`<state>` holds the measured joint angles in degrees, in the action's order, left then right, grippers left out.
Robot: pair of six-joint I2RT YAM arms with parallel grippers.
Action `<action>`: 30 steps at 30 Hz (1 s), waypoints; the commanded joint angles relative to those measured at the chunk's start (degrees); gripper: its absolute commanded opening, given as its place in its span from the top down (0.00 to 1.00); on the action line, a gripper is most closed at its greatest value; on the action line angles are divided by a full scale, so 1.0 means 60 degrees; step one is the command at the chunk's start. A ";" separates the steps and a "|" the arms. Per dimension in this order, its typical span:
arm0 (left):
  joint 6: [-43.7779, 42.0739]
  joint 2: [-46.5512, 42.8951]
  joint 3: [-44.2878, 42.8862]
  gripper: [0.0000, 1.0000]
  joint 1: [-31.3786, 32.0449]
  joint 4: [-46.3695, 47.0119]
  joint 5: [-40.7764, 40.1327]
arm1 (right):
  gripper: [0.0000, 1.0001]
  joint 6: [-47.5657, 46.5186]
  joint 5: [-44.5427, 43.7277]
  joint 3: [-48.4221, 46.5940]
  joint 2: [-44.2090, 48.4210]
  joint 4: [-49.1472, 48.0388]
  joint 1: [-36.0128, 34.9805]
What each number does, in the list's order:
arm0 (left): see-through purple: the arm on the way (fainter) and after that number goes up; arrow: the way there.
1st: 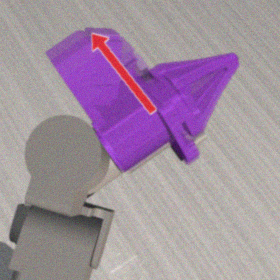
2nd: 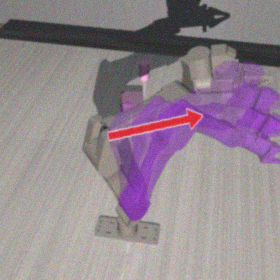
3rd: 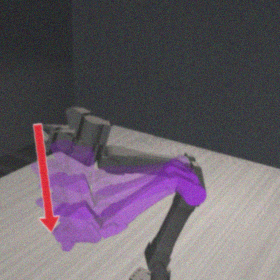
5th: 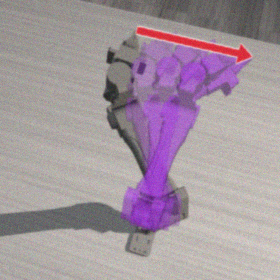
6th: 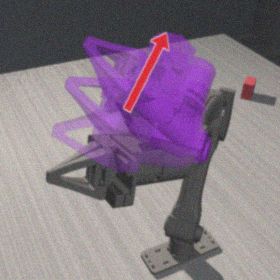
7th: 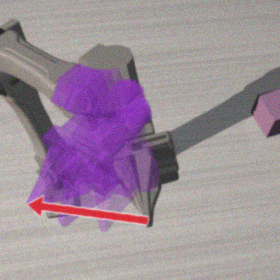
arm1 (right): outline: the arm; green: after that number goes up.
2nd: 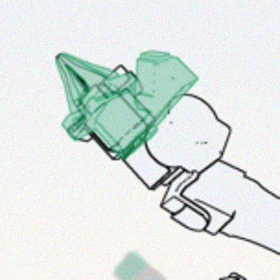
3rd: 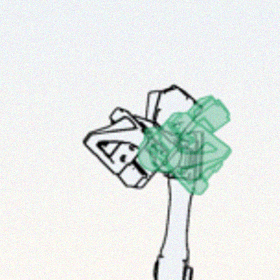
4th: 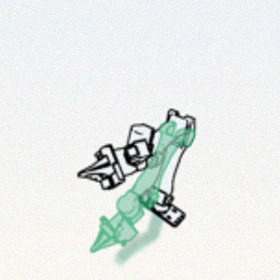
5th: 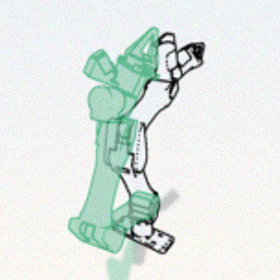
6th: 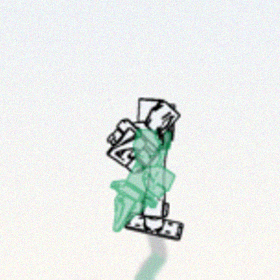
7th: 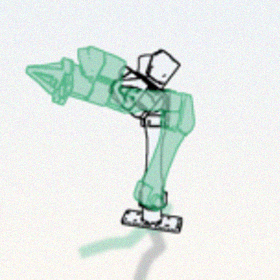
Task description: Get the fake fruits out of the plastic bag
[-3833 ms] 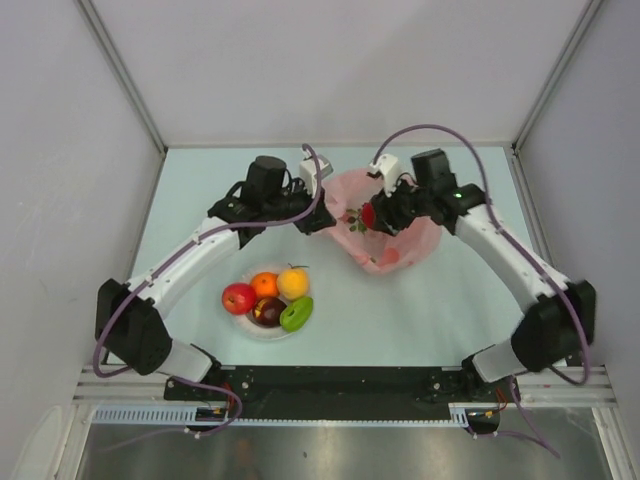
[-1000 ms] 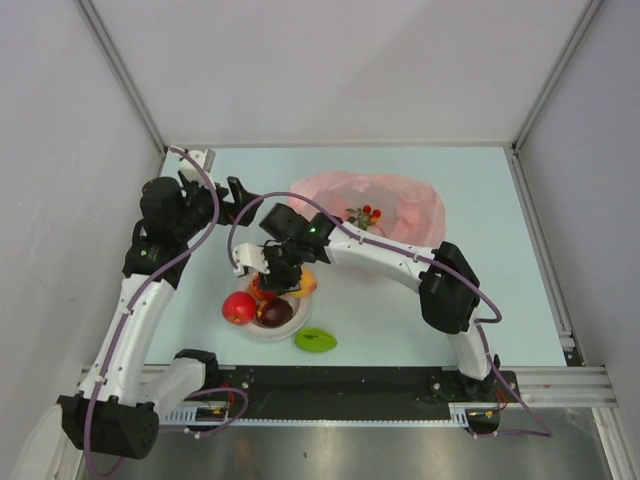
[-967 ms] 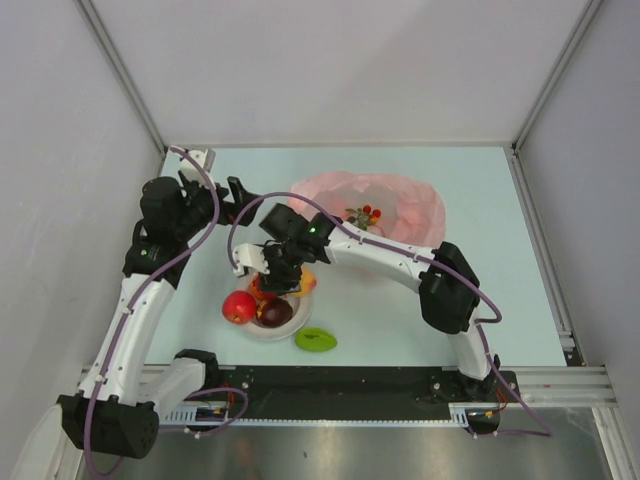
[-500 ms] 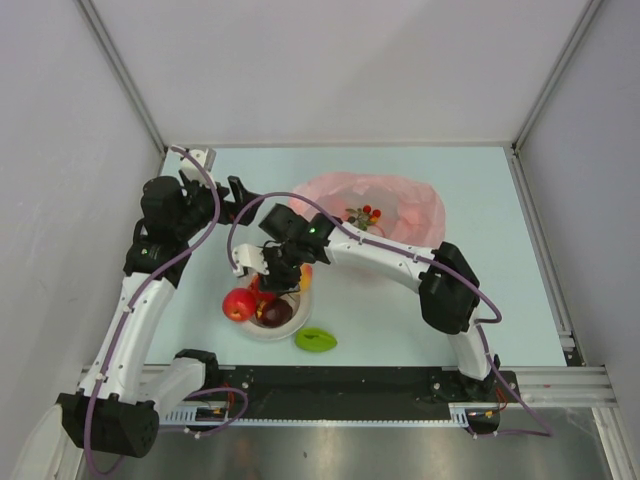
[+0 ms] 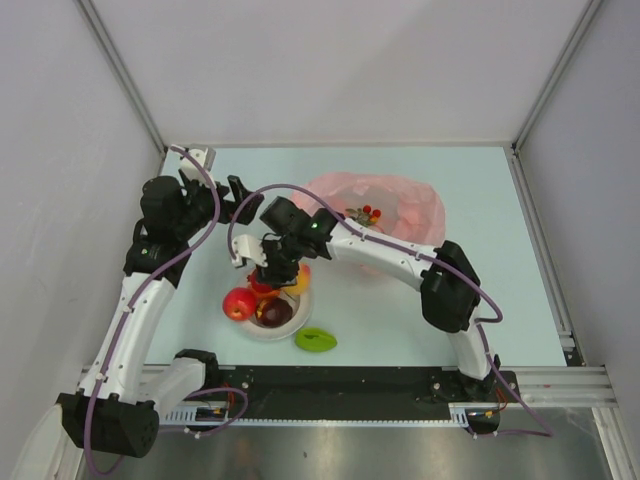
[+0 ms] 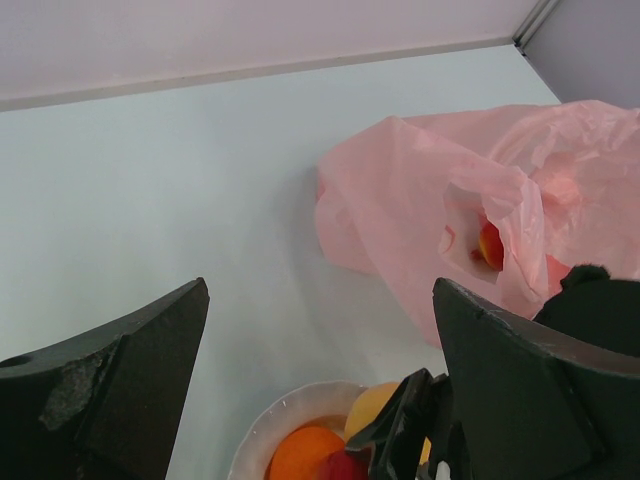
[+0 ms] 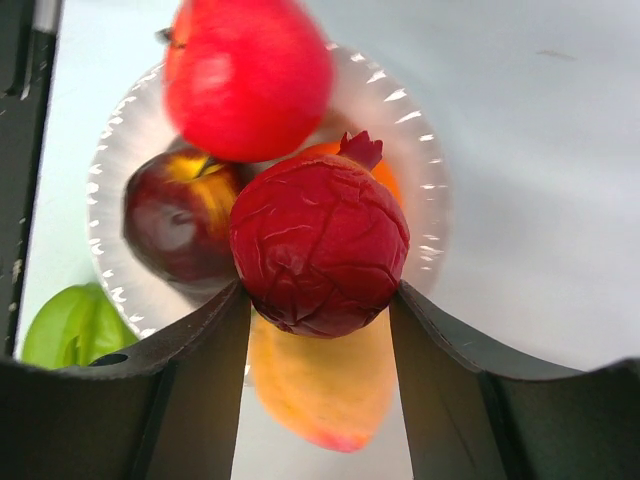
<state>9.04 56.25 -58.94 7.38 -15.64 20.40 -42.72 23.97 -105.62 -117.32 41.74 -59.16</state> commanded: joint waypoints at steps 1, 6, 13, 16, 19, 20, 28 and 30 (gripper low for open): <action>0.0134 -0.0073 -0.0138 0.00 0.0001 0.0219 0.0218 | 0.54 0.0074 -0.0098 -0.1041 0.0203 -0.0701 0.0337; 0.0090 -0.0058 -0.0153 0.00 0.0001 0.0146 0.0159 | 0.53 -0.0291 -0.0551 -0.1687 -0.0485 -0.0657 0.0528; 0.0105 0.0073 -0.0138 0.01 0.0001 0.0189 0.0174 | 0.52 -0.0556 -0.1282 -0.2082 -0.1028 -0.0994 0.0631; 0.0061 0.0088 -0.0197 0.00 0.0016 0.0146 0.0086 | 0.52 -0.0088 -0.1446 -0.2128 -0.0868 -0.1082 0.0762; 0.0002 0.0103 -0.0284 0.00 0.0001 0.0102 -0.0002 | 0.53 0.0293 -0.1446 -0.1646 0.0053 -0.1140 0.0997; -0.0012 0.0117 -0.0299 0.00 0.0001 0.0116 -0.0002 | 0.53 0.0294 -0.1402 -0.0919 0.0404 -0.1199 0.1055; 0.0105 0.0337 -0.0416 0.00 0.0001 0.0379 0.0013 | 0.54 -0.0935 -0.0890 0.3787 0.4752 -0.1025 0.0617; 0.0149 0.0381 -0.0402 0.00 0.0001 0.0424 0.0013 | 0.54 -0.1141 -0.0744 0.4606 0.5079 -0.0659 0.0397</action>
<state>10.07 57.98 -59.51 7.57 -14.39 20.97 -45.45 16.64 -85.34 -93.71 35.55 -54.08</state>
